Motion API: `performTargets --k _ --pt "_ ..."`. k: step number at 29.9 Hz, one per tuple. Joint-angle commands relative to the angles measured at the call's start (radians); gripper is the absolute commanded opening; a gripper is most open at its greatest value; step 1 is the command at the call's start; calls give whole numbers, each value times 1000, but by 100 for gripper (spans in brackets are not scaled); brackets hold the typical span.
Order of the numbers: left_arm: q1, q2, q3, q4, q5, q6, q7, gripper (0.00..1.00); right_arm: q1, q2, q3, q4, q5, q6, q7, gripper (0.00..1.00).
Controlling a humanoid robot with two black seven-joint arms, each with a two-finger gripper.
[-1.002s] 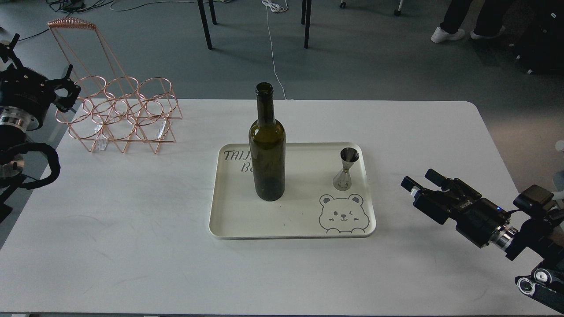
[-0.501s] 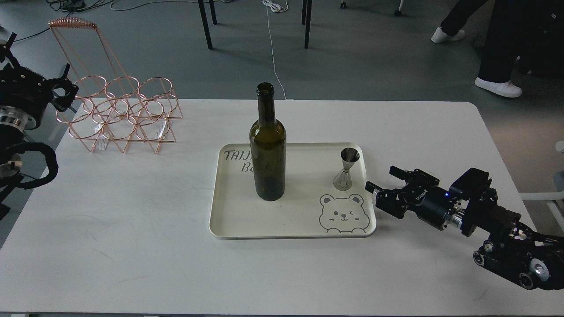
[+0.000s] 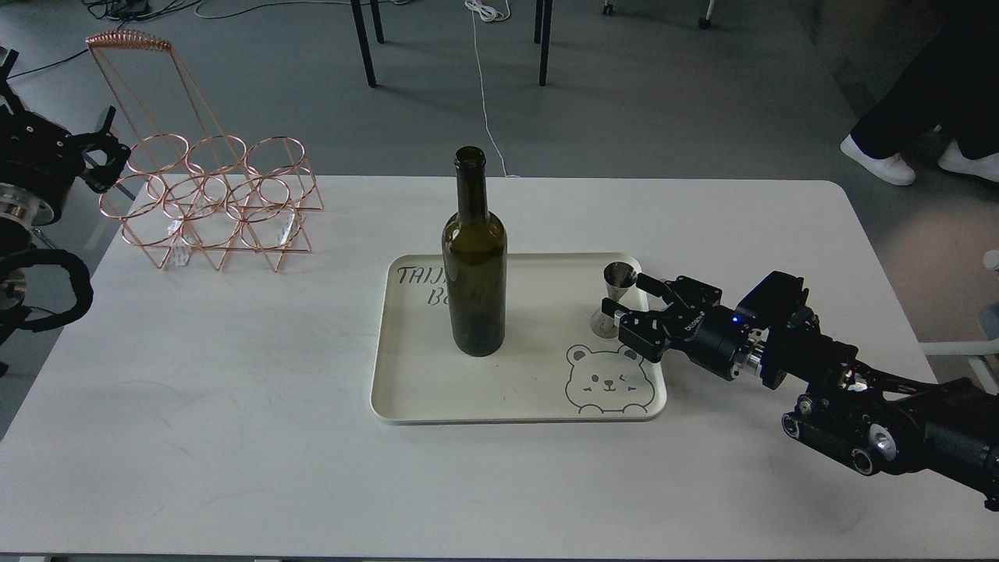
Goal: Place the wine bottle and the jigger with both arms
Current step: 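Reach the right gripper to the metal jigger and grasp it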
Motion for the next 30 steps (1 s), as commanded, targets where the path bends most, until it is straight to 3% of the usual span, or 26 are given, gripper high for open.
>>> performTargets --k 1,5,14,24,30 --pt "1 0 4 1 0 1 0 98 16 44 0 -27 0 0 0 67" --pt "0 3 4 1 14 0 0 98 14 61 0 -28 0 0 0 58" --pt "-2 12 0 3 26 0 0 98 17 60 -2 -38 0 0 0 27" --pt "-2 12 0 3 26 1 -2 98 13 51 -2 -36 0 0 0 8" --pt "-2 15 0 3 26 1 -3 98 25 35 1 -27 3 0 0 8"
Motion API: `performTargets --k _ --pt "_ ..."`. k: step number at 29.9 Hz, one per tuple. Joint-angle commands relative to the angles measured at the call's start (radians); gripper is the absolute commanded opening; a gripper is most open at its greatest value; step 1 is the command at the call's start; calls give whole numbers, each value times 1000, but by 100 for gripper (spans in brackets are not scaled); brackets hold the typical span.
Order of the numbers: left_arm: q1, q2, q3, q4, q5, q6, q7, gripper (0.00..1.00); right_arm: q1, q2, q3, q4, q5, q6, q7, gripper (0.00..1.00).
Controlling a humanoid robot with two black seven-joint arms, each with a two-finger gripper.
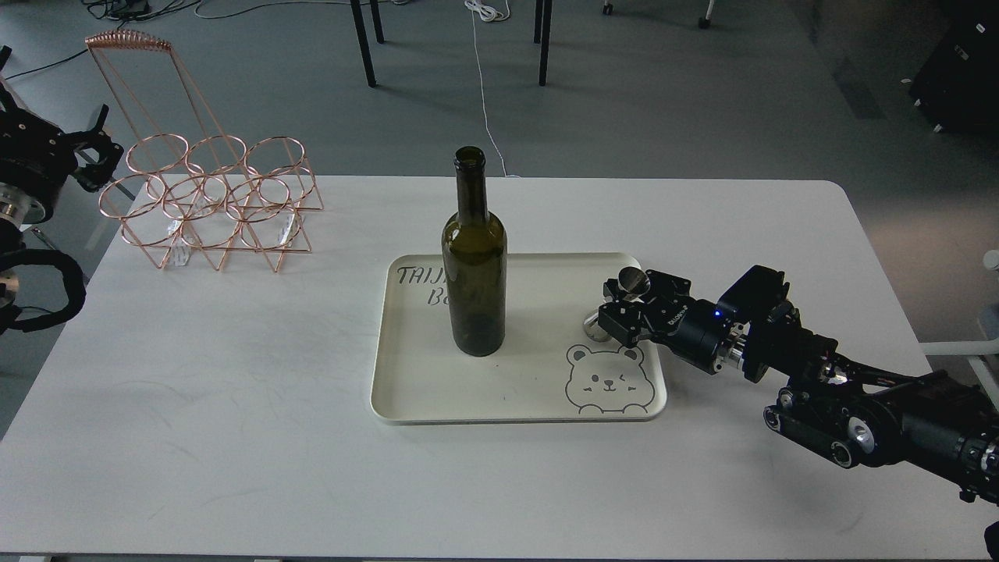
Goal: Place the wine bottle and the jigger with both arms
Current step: 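Reach the right gripper to the metal jigger and grasp it, then lift the jigger off the tray and carry it away from the tray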
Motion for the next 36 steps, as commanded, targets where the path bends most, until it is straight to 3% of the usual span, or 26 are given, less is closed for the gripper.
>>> performTargets --k 1,15,23,32,36 --pt "0 3 0 0 0 2 -1 98 15 -25 5 9 3 0 0 8" --pt "0 3 0 0 0 5 -6 98 27 -177 63 127 15 0 0 8" --pt "0 4 -1 0 0 5 -7 98 10 -343 112 188 17 0 0 8" --pt "0 3 0 -2 0 6 -6 98 -86 -375 129 167 58 0 0 8" --pt "0 3 0 -2 0 3 -4 98 -126 -369 132 86 61 0 0 9"
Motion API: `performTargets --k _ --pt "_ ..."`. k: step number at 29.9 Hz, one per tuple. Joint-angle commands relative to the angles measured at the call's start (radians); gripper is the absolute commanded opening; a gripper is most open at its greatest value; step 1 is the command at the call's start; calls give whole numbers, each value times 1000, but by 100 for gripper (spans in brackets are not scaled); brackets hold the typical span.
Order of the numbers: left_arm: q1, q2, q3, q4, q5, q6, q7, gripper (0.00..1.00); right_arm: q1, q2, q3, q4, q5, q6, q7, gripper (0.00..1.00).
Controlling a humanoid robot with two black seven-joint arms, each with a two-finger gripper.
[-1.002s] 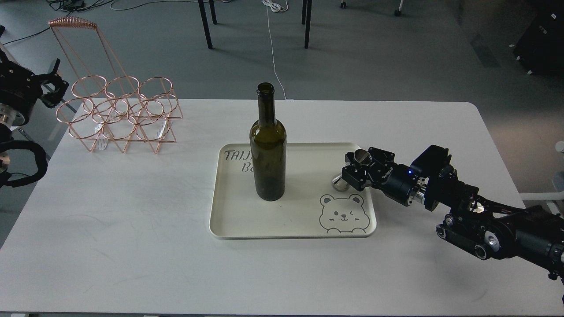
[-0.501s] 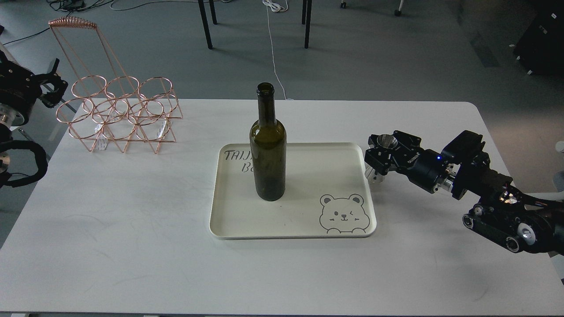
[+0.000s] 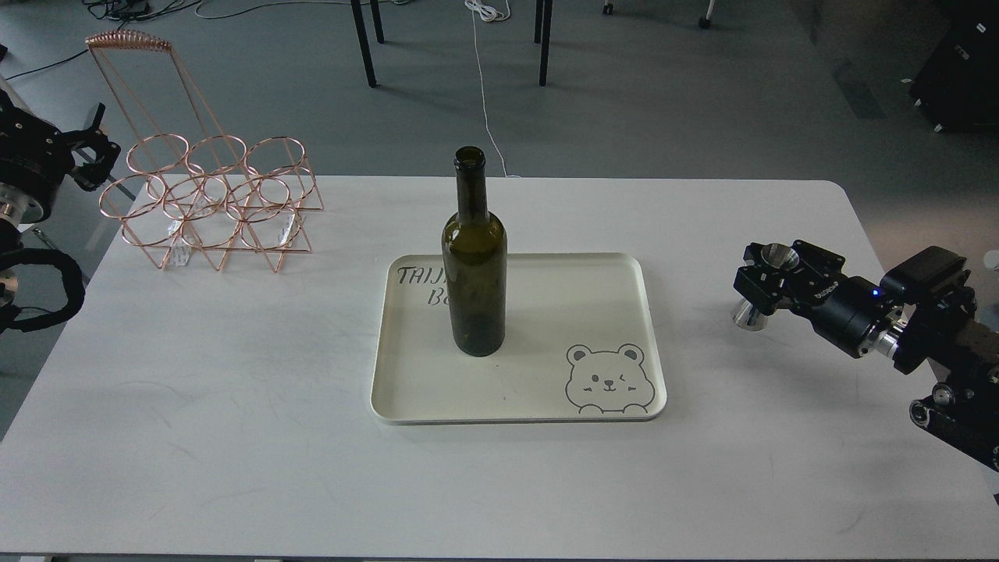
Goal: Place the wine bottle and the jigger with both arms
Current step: 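Lift the jigger off the tray and carry it away from the tray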
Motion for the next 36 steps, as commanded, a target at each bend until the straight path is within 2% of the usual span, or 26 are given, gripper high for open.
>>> performTargets --k 1,6,17,25,29,32,36 --pt "-2 1 -1 0 0 -2 2 98 -31 5 3 -68 10 0 0 9" --pt "0 -2 -1 0 0 -1 2 98 -51 4 1 -74 43 0 0 9" --pt "-2 3 1 -1 0 -4 2 98 -65 -1 1 -66 43 0 0 32" --pt "-2 3 -1 -1 0 -4 1 98 -69 -5 -4 -57 43 0 0 41" --pt "-2 1 -2 -1 0 -2 1 98 -74 -39 -7 -30 43 0 0 55" --pt "-2 0 -2 -1 0 -1 1 98 -85 -67 -7 9 43 0 0 62" --pt "-2 0 -2 -3 0 -1 1 98 -97 -90 -7 30 43 0 0 63"
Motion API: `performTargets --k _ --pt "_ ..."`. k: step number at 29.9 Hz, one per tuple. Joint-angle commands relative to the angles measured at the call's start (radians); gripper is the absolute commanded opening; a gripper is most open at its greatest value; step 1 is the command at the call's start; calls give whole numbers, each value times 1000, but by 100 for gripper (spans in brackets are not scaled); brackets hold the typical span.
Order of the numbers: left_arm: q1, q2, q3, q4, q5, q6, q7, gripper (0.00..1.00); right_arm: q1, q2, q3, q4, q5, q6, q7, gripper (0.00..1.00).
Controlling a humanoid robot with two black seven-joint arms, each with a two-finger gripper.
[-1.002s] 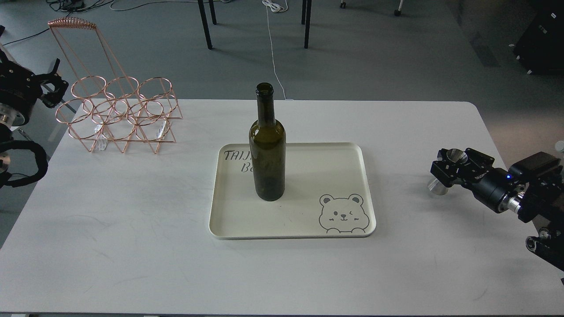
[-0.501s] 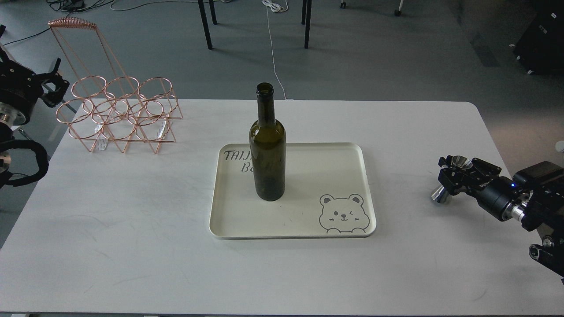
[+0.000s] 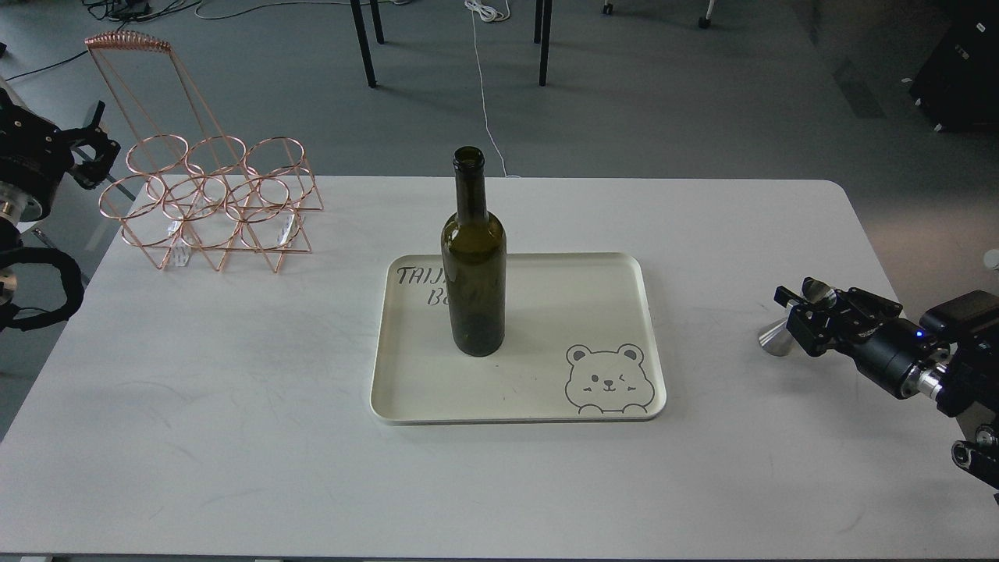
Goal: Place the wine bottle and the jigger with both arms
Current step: 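Lift the jigger off the tray and carry it away from the tray, then lower the jigger onto the table, open and withdraw the right gripper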
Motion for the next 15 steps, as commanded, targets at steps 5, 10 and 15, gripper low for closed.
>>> performTargets --k 5,10,15 --pt "0 1 0 -1 0 -3 0 98 -31 -38 0 42 0 0 0 65" --pt "0 16 0 -1 -2 -4 0 98 -54 -127 9 140 0 0 0 69" --pt "0 23 0 -1 -2 -4 0 98 -83 -231 7 201 1 0 0 71"
